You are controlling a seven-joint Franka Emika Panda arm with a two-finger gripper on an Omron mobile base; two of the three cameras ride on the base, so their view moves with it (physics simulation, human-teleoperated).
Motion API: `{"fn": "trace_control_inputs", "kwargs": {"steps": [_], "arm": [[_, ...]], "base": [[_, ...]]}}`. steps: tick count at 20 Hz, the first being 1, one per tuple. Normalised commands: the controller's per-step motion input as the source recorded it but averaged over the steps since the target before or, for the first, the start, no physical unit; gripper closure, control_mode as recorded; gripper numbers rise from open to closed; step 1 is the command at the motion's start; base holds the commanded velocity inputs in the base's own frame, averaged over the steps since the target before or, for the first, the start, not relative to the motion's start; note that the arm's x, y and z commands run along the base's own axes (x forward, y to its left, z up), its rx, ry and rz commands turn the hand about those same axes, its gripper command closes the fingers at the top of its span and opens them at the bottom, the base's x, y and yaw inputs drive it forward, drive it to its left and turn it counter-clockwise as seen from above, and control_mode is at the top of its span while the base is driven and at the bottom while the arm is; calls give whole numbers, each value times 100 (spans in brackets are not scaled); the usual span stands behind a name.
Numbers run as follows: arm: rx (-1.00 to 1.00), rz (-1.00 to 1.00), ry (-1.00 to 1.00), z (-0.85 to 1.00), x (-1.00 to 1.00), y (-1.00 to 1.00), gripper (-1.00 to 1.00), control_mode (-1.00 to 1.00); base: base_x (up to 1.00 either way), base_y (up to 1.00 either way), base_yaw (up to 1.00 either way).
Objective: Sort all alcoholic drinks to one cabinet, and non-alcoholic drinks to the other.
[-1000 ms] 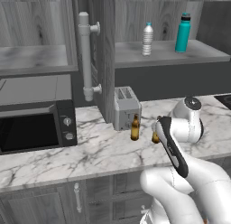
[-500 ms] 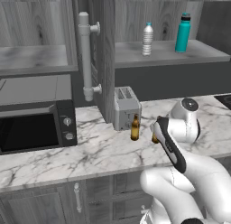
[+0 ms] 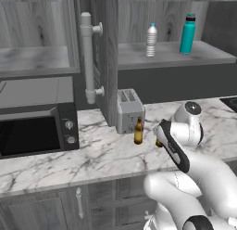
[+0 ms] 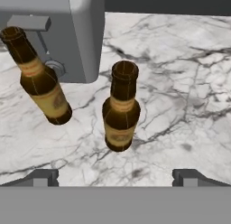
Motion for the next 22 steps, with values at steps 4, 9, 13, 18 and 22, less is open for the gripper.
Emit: {"fn": "trace_control_inputs", "kwargs": {"steps": [4,9,13,18,22], "arm": [[0,0,0,-11,14,0,-100,-100],[0,0,0,-10,10,-1,-100,-100],[0,0,0,-9,8,-2,-100,-100],[0,0,0,-8,9,-3,-100,-100],[0,0,0,-9,10,-2,-100,-100]], "base": [[0,0,0],[0,0,0],[0,0,0],[0,0,0],[0,0,0]]}}
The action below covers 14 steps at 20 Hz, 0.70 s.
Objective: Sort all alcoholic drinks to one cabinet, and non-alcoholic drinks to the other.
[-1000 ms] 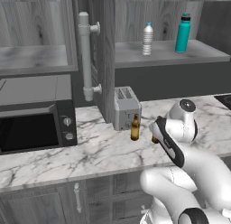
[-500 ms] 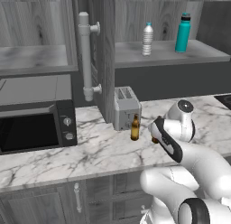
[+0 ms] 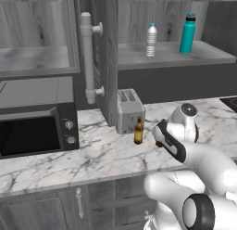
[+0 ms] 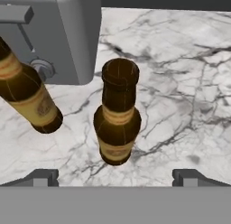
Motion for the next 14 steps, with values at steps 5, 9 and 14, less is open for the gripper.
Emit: {"fn": "trace_control_inputs", "kwargs": {"steps": [5,9,14], "arm": [[0,0,0,-9,11,0,-100,-100],[0,0,0,-8,11,0,-100,-100],[0,0,0,-8,12,0,-100,-100]], "base": [[0,0,0],[0,0,0],[0,0,0]]}}
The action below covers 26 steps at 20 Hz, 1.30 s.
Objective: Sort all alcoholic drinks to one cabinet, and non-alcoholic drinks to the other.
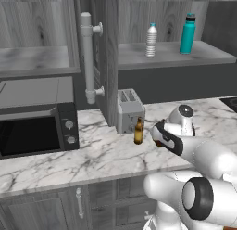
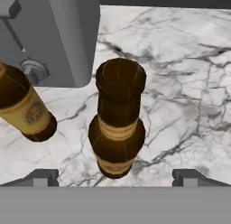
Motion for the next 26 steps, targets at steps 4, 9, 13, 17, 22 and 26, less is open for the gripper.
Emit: {"fn": "trace_control_inputs", "kwargs": {"steps": [4,9,13,17,22,26], "arm": [[0,0,0,-8,11,-1,-100,-100],[0,0,0,-7,11,-2,-100,-100],[0,0,0,-8,12,-1,-100,-100],[0,0,0,-9,12,-1,-100,-100],[0,0,0,-9,12,-1,-100,-100],[0,0,0,-10,13,0,-100,-100]], "base": [[0,0,0],[0,0,0],[0,0,0],[0,0,0],[0,0,0],[0,0,0]]}}
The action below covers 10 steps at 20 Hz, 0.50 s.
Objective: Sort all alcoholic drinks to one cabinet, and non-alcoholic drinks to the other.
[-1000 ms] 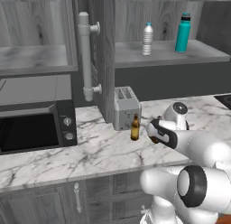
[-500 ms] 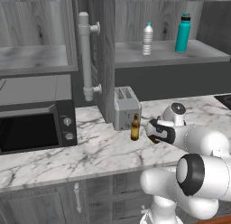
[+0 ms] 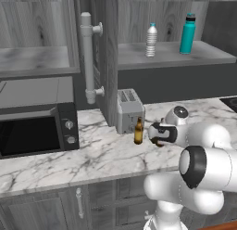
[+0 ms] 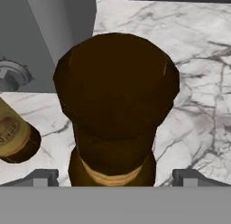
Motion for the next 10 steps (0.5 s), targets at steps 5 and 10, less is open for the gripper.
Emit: {"fn": "trace_control_inputs", "kwargs": {"steps": [5,10], "arm": [[0,0,0,-11,13,0,-100,-100],[0,0,1,-9,11,0,100,-100]], "base": [[0,0,0],[0,0,0]]}}
